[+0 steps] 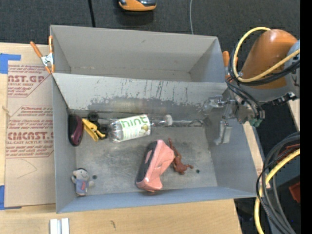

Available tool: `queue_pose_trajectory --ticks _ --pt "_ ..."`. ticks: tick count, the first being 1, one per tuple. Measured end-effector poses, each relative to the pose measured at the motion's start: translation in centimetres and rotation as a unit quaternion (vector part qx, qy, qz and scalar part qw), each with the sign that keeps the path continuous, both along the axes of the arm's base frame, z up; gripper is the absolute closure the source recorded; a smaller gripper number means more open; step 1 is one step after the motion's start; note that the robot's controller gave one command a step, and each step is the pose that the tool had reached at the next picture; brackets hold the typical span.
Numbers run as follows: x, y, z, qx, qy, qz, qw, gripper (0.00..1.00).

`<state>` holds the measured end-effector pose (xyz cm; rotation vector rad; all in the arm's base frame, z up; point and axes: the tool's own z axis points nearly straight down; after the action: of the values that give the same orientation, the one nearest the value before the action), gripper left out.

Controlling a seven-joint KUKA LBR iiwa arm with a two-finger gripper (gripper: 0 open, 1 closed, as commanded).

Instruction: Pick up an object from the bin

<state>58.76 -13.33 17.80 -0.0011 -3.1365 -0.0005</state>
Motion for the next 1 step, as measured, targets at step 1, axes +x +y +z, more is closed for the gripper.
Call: queue_pose_trajectory --ticks 1 --pt "0.18 0.05 0.49 -0.001 -0.0037 0.001 1.0 0.0"
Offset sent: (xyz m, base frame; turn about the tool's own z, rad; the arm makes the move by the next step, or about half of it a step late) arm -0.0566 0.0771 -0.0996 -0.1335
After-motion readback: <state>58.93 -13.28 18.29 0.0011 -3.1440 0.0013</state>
